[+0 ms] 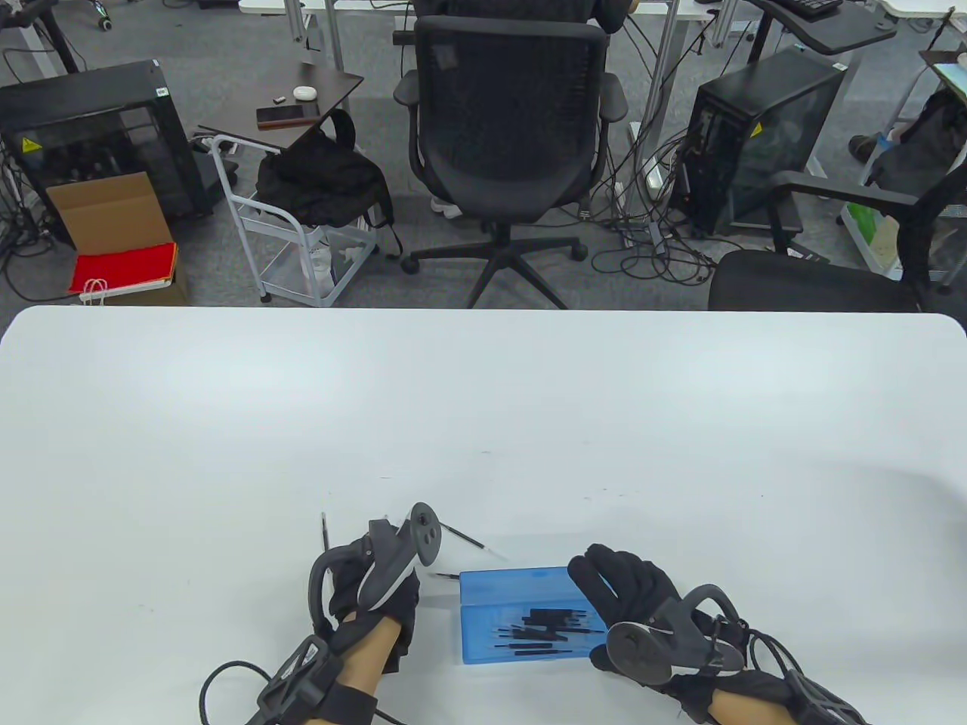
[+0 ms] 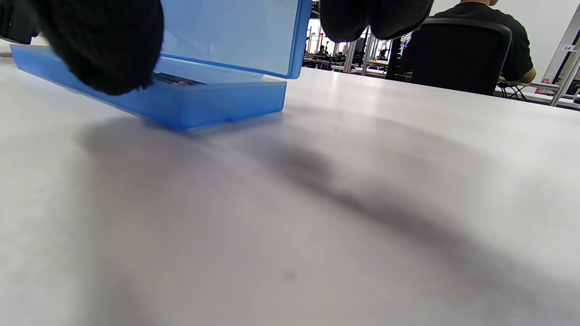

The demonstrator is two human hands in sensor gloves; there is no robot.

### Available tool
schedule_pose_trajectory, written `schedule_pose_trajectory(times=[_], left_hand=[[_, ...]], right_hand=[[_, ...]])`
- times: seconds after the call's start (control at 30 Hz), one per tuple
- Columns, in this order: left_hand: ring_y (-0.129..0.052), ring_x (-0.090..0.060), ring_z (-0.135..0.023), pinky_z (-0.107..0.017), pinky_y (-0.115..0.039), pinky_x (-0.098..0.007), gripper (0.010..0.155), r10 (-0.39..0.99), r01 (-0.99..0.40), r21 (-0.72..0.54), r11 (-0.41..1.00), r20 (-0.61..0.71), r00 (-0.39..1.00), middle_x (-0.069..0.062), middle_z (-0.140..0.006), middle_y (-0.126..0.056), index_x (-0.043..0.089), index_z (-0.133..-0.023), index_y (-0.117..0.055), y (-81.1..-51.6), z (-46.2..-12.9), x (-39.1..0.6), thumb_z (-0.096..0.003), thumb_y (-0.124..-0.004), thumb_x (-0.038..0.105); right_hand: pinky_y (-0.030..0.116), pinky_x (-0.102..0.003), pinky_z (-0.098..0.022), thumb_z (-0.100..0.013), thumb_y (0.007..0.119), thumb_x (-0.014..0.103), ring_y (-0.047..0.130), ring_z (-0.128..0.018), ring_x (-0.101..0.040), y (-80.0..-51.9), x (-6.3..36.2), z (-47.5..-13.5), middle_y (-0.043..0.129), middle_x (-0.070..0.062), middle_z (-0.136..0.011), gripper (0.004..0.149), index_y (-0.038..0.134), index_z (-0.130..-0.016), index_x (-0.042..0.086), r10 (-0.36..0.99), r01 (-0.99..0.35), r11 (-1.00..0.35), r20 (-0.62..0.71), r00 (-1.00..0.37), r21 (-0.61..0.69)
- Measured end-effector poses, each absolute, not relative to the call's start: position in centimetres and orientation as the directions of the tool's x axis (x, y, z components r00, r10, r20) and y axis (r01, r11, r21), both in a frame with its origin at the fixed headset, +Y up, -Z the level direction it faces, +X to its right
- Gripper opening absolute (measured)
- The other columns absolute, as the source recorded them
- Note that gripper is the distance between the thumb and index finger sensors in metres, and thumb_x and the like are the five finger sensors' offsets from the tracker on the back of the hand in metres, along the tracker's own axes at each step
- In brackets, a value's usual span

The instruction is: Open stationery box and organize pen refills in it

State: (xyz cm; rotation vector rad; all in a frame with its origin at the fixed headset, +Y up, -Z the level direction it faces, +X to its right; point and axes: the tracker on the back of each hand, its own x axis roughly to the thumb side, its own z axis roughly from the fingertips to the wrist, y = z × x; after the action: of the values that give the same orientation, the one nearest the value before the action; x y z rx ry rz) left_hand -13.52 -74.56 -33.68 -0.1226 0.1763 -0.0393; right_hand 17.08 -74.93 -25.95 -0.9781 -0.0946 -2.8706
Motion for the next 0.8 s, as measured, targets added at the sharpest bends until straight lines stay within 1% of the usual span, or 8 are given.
schedule_pose_trajectory(times=[0.4,0.8], left_hand=[[-0.11,-0.027,-0.055,-0.063,-0.081,-0.058,0.056,-0.039,0.019,-0.107,0.994,-0.185,0.982,-0.004,-0.07,-0.105,0.01,-0.089,-0.087,-74.62,-33.61,-13.3,-0.0402,-0.1,0.035],[-0.11,-0.027,-0.053,-0.063,-0.081,-0.059,0.058,-0.06,0.046,-0.076,0.996,-0.192,0.98,-0.005,-0.068,-0.106,0.009,-0.088,-0.088,-74.77,-33.53,-12.87,-0.0373,-0.101,0.034]], right_hand=[[0.052,-0.064,-0.08,-0.046,0.081,0.056,0.047,-0.109,-0.054,-74.99,17.05,-25.93,0.013,-0.028,-0.123,0.114,-0.001,-0.114,0.017,-0.084,0.123,-0.992,0.61,-0.788,0.022],[0.051,-0.064,-0.08,-0.046,0.081,0.056,0.047,-0.109,-0.054,-75.01,17.05,-25.91,0.013,-0.028,-0.123,0.114,-0.001,-0.114,0.017,-0.085,0.123,-0.992,0.61,-0.788,0.022]])
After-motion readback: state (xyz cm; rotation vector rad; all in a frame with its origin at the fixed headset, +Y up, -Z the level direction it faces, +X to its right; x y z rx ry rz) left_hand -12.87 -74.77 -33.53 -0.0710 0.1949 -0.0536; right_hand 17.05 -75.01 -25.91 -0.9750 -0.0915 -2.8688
